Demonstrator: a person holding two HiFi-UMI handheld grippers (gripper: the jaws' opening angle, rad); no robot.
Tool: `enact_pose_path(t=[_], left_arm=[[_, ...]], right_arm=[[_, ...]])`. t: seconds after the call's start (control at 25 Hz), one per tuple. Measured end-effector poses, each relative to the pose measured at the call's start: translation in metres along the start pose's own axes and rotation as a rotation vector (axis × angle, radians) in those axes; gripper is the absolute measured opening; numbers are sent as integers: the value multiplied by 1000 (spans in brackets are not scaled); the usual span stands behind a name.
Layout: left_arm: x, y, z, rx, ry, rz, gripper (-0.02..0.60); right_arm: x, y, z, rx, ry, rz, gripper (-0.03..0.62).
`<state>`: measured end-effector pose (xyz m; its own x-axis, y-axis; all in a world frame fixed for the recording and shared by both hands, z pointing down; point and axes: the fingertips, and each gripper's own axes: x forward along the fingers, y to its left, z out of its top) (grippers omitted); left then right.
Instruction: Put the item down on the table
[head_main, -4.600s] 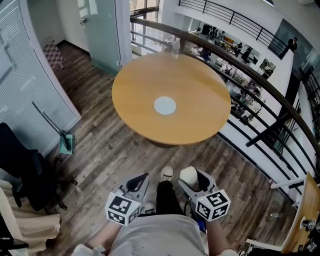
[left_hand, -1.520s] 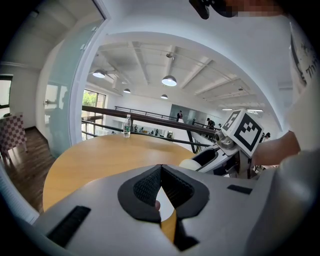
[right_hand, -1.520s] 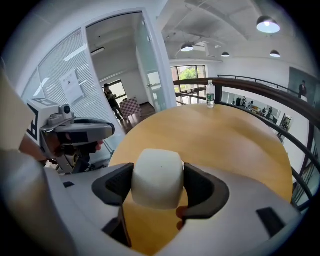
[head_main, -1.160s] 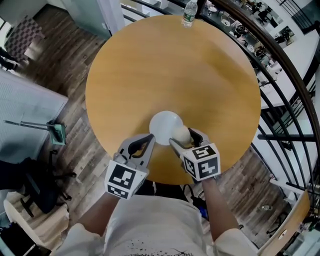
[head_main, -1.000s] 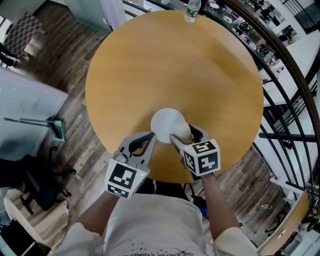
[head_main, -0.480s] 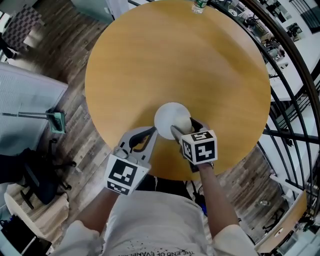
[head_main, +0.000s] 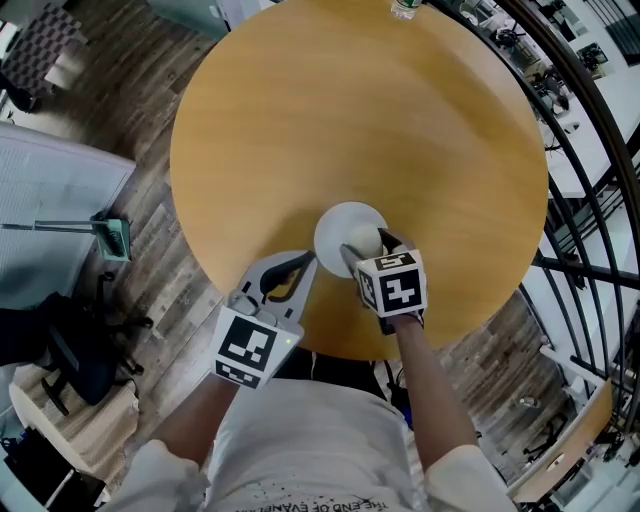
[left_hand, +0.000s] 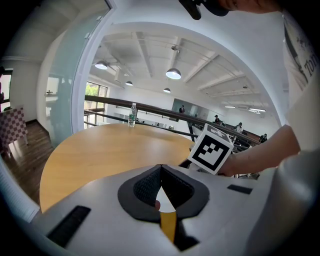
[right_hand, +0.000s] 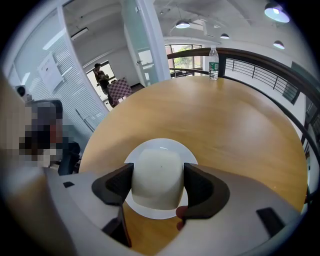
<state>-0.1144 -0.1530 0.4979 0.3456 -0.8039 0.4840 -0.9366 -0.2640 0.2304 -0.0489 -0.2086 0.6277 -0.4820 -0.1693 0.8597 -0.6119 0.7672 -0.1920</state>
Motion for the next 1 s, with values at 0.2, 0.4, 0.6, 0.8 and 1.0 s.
enact_pose_path(t=[0.2,0.4,0.6,0.8,1.0], left_arm=[[-1,3,-4,-4,10,-5,21],[-4,11,-8,-6,19,-1,21],[-7,17,-12,-16,27,-3,21],[-8,22,-15,-37,31,-3,21],[-9,25,-17,-38,33,-4,21]], right_arm=[[11,2,-1,-27,24,-13,333],[21,5,-2,-51,39,-25,333],[27,5,-3,-61,56,-40,333],[34,5,-4,-68,61,-50,333],[36,4,-6,-74,69,-64,333]])
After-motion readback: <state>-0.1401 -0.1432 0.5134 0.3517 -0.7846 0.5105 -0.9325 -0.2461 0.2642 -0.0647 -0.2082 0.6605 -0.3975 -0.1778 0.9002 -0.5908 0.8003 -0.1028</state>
